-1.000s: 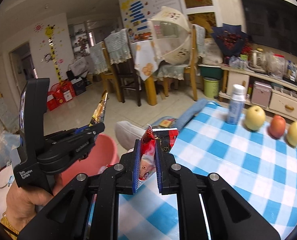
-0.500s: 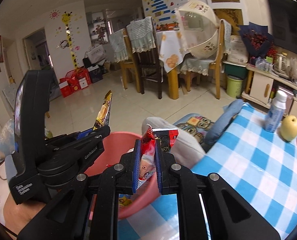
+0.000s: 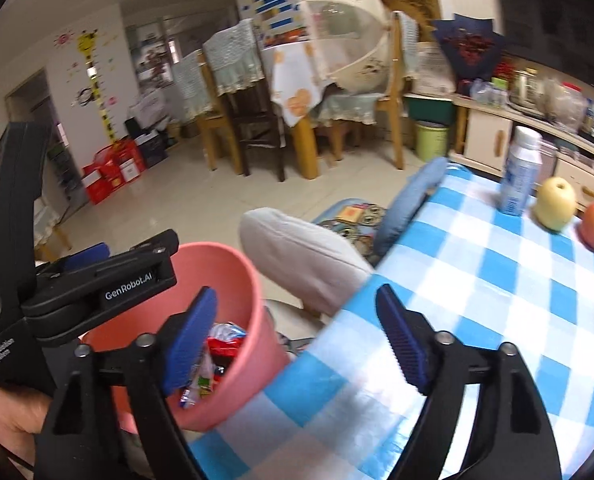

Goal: Collect trash

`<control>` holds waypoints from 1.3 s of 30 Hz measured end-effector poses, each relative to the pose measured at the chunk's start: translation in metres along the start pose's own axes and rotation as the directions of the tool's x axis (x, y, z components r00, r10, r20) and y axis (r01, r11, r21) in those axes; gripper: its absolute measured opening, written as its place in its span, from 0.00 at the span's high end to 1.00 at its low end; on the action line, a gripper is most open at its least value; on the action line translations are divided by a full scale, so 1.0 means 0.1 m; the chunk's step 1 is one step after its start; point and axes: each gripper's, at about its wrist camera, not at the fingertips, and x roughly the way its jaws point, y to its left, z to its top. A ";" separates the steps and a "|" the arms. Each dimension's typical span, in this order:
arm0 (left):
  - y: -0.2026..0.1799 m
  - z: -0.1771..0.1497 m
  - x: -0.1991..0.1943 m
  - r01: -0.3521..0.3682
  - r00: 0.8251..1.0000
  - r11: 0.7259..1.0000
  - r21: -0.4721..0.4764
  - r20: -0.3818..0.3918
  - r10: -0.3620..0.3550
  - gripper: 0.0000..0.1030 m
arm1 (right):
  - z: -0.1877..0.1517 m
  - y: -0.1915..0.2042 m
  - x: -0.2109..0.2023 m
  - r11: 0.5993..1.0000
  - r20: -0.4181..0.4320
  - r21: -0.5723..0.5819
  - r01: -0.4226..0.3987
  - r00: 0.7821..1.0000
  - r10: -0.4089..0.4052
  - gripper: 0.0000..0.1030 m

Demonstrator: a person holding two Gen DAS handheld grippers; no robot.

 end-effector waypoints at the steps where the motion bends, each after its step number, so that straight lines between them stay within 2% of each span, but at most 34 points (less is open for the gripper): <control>1: -0.05 0.00 0.00 -0.001 1.000 1.000 0.017 0.000 0.001 0.11 | -0.02 -0.04 -0.03 1.000 0.000 0.006 0.009 1.000 -0.009 0.18; 3: -0.13 -0.01 -0.01 0.005 1.000 0.999 0.036 0.001 -0.005 0.09 | -0.06 -0.13 -0.09 0.999 0.003 0.014 0.049 0.999 -0.049 0.14; 12: -0.54 -0.04 -0.08 0.045 0.999 0.992 0.118 0.014 -0.047 0.09 | -0.27 -0.45 -0.31 0.985 0.003 -0.009 0.171 0.985 -0.171 0.13; 26: -1.03 -0.16 -0.27 0.098 0.993 0.967 0.237 0.042 -0.111 0.08 | -0.56 -1.04 -0.71 0.964 -0.009 0.059 0.259 0.966 -0.258 0.13; 39: -1.55 -0.27 -0.49 0.189 0.974 0.934 0.305 0.063 -0.217 0.08 | -0.81 -1.57 -1.11 0.927 0.004 0.155 0.341 0.938 -0.346 0.13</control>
